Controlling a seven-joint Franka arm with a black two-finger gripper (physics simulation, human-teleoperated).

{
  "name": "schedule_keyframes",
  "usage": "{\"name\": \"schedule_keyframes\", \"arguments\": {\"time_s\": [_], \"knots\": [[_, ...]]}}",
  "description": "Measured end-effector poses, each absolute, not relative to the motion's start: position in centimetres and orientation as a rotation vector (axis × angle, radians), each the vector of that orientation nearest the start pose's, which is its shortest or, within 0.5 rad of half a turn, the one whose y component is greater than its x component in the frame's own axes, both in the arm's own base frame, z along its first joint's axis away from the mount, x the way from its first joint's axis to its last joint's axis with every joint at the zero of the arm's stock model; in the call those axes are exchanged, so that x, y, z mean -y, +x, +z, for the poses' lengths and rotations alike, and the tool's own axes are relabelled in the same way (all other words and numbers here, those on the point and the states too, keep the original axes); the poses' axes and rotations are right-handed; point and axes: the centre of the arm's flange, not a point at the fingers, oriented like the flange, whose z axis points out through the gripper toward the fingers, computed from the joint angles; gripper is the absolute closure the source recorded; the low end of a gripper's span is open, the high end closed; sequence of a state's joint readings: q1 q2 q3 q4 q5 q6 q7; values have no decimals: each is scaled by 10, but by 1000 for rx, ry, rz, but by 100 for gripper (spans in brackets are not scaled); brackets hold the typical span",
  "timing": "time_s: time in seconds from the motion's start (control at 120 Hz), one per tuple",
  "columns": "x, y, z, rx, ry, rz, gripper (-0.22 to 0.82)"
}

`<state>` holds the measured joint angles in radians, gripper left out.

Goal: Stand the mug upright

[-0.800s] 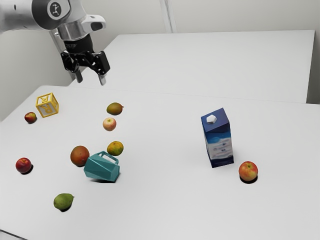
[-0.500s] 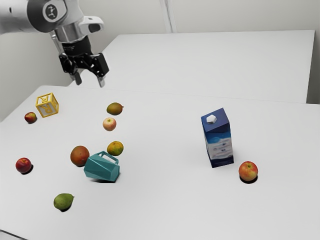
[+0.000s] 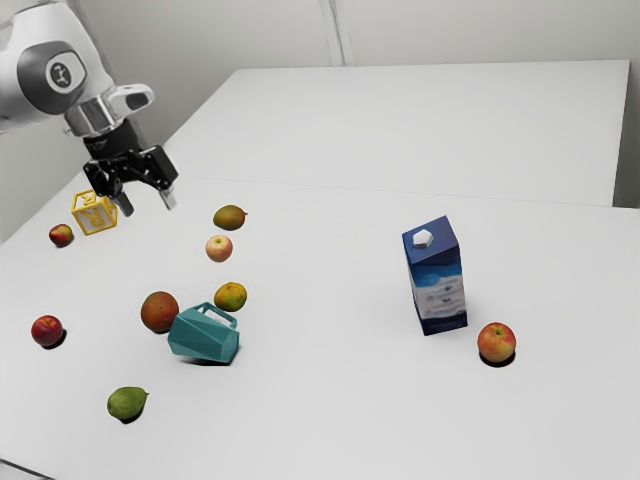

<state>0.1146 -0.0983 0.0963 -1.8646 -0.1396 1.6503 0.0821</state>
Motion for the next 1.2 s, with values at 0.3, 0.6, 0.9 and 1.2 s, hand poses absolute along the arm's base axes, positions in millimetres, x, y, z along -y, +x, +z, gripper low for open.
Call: {"name": "schedule_keyframes", "arguments": {"time_s": [0.3, 0.6, 0.9, 1.2], "knots": [[-137, 507, 471, 266, -3444, 68, 2], [-157, 504, 408, 266, -3563, -32, 3], [-161, 498, 349, 257, -3662, -69, 3], [-145, 478, 338, 159, -3711, -164, 3]]}}
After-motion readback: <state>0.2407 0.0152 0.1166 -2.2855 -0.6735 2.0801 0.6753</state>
